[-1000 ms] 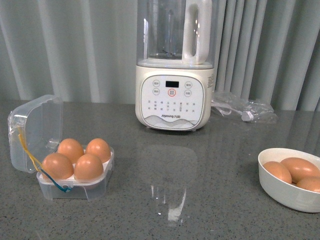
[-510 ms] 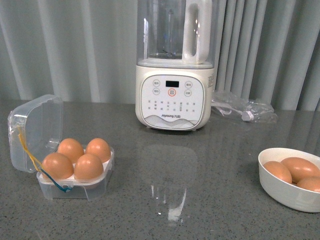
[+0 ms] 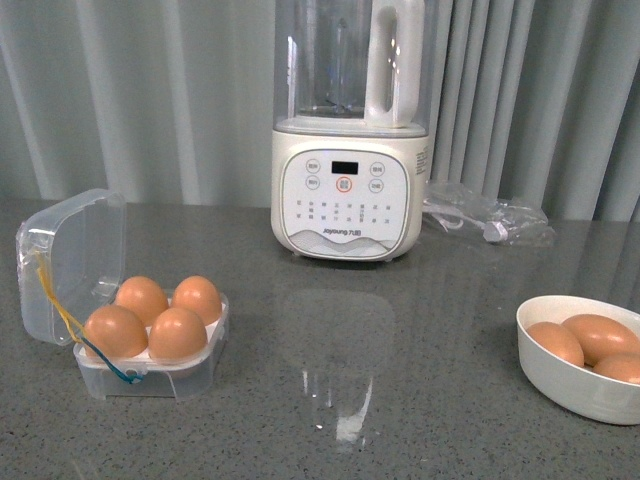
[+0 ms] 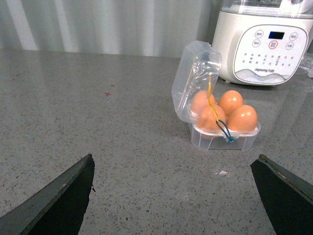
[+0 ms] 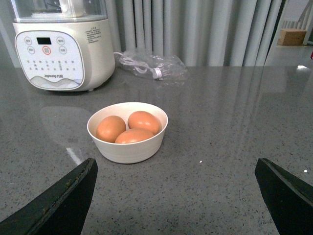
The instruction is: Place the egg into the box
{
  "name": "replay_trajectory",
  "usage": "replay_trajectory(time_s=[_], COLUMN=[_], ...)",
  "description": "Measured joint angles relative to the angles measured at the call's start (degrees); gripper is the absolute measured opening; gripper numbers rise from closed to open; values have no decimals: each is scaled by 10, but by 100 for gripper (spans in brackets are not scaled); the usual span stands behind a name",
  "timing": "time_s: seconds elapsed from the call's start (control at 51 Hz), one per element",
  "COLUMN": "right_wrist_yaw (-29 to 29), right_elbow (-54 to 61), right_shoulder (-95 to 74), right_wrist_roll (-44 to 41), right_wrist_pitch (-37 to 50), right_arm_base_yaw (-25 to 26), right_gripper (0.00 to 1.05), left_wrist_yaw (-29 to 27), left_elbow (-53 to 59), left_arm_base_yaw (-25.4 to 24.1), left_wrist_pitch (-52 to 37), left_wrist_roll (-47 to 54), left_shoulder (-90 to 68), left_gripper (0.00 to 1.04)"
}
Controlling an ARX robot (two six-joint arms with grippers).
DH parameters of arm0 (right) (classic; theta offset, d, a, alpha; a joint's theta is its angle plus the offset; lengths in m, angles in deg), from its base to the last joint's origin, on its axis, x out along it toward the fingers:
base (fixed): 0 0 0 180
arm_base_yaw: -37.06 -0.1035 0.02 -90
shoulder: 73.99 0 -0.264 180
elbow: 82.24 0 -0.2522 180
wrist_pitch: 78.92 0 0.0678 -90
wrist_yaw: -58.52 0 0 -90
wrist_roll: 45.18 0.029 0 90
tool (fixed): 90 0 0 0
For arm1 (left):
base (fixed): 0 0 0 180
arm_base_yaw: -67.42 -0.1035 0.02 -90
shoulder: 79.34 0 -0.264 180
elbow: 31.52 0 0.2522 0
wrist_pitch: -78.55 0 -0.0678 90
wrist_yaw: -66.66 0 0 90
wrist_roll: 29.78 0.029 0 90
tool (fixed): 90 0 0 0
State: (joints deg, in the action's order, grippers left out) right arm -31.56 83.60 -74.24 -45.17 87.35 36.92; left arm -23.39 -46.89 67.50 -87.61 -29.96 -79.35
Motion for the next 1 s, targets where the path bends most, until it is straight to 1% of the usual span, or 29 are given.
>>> replay_trajectory(time_s=[0.216,0.255,0.275,0.294,0.333,0.373,0.392,0.412,0.431,0.471,0.529,0.569,0.647,0.667,0.745,0.843,0.882,0.941,1.0], right_wrist_yaw=[0,0,0,0,0,0,0,0,0,0,0,0,0,0,0,0,0,0,0], right_elbow=[0,0,0,0,0,0,0,0,0,0,0,0,0,0,0,0,0,0,0], right_shoulder=[0,0,0,0,0,0,0,0,0,0,0,0,0,0,0,0,0,0,0], right_wrist_roll=[0,0,0,0,0,0,0,0,0,0,0,0,0,0,0,0,0,0,0], right_wrist_pitch=[0,0,0,0,0,0,0,0,0,0,0,0,0,0,0,0,0,0,0], right_arm_base_yaw=[0,0,0,0,0,0,0,0,0,0,0,0,0,0,0,0,0,0,0], right_gripper=[98,98,98,98,98,98,98,98,98,98,98,98,98,98,98,98,98,98,98], left_wrist_yaw=[3,41,63,101,147,182,203,212,221,226,226,225,224,225,240,240,224,179,150], left_elbow=[1,1,0,0,-2,-6,-14,-18,-32,-54,-91,-116,-182,-192,-248,-281,-301,-331,-344], left_arm_base_yaw=[-2,-19,-32,-56,-100,-152,-192,-218,-253,-292,-326,-336,-339,-337,-317,-295,-282,-259,-243], left_wrist_pitch=[-1,-28,-44,-71,-120,-178,-227,-252,-314,-387,-464,-500,-571,-576,-570,-555,-546,-532,-525], left_wrist_roll=[-3,-33,-44,-68,-100,-126,-142,-152,-158,-164,-164,-161,-129,-120,-69,-24,3,42,61], left_shoulder=[0,-1,-4,-14,-44,-94,-140,-166,-227,-299,-386,-435,-563,-589,-695,-755,-785,-826,-846], left_gripper=[98,98,98,98,98,98,98,98,98,98,98,98,98,98,98,98,98,98,98])
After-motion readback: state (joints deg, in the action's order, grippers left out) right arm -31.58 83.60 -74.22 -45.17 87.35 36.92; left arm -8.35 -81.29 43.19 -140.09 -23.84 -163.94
